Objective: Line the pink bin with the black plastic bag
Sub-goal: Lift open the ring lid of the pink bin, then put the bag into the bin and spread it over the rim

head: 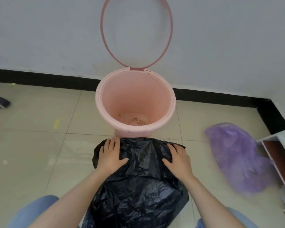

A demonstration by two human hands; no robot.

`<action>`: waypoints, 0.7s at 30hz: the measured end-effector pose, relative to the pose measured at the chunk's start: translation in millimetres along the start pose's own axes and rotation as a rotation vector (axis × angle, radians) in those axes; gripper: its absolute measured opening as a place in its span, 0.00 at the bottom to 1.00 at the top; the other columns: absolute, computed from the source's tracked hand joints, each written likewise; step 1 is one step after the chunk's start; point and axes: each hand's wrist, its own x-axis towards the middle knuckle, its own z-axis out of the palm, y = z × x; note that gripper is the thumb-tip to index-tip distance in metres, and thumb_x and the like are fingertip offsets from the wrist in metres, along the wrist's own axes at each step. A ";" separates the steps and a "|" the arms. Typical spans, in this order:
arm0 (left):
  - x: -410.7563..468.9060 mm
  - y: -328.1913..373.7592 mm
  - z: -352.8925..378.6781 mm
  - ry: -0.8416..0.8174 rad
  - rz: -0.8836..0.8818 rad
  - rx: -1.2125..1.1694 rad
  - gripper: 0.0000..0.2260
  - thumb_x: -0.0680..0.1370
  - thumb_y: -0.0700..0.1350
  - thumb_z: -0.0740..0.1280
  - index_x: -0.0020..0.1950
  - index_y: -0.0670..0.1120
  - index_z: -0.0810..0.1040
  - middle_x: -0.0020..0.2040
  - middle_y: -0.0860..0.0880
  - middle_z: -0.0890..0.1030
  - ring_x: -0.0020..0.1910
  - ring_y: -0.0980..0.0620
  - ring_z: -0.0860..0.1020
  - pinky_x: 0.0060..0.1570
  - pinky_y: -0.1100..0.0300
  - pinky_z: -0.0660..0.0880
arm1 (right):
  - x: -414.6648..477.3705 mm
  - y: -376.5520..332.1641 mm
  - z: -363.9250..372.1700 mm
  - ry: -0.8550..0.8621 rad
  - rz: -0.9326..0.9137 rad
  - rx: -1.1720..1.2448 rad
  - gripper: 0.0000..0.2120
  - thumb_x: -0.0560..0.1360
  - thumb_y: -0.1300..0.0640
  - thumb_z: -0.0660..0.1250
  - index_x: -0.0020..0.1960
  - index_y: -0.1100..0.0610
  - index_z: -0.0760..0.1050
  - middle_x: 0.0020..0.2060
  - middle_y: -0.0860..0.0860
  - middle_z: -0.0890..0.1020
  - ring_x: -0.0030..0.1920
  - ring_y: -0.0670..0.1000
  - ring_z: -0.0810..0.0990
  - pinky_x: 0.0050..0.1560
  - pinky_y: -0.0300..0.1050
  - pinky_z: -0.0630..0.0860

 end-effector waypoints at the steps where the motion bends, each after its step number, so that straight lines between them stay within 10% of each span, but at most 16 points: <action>1: 5.0 -0.7 4.2 -0.051 0.009 0.009 0.43 0.73 0.62 0.61 0.75 0.45 0.40 0.78 0.44 0.46 0.76 0.44 0.47 0.74 0.46 0.50 | 0.8 0.3 0.5 -0.032 -0.022 -0.041 0.33 0.75 0.44 0.60 0.75 0.50 0.50 0.75 0.54 0.57 0.75 0.55 0.53 0.72 0.53 0.56; 6: 3.3 1.2 29.2 -0.228 -0.006 -0.140 0.49 0.69 0.65 0.65 0.74 0.49 0.34 0.78 0.44 0.47 0.75 0.45 0.55 0.71 0.45 0.57 | 4.1 -5.8 -1.3 -0.050 -0.054 -0.069 0.38 0.74 0.44 0.63 0.75 0.48 0.44 0.75 0.52 0.55 0.75 0.54 0.52 0.73 0.54 0.54; 14: -23.9 16.7 42.3 -0.082 0.005 -0.186 0.46 0.71 0.57 0.68 0.74 0.50 0.36 0.58 0.43 0.80 0.53 0.44 0.79 0.60 0.51 0.69 | 9.9 -14.3 4.9 -0.080 -0.021 -0.066 0.38 0.73 0.48 0.65 0.75 0.47 0.47 0.68 0.55 0.69 0.69 0.57 0.63 0.69 0.60 0.57; 21: -37.1 24.3 30.2 -0.060 0.066 -0.487 0.22 0.74 0.45 0.68 0.68 0.47 0.70 0.63 0.47 0.78 0.61 0.49 0.76 0.53 0.62 0.71 | 7.1 0.7 7.3 -0.053 0.070 0.026 0.12 0.75 0.53 0.62 0.58 0.50 0.77 0.57 0.53 0.80 0.62 0.57 0.70 0.61 0.49 0.62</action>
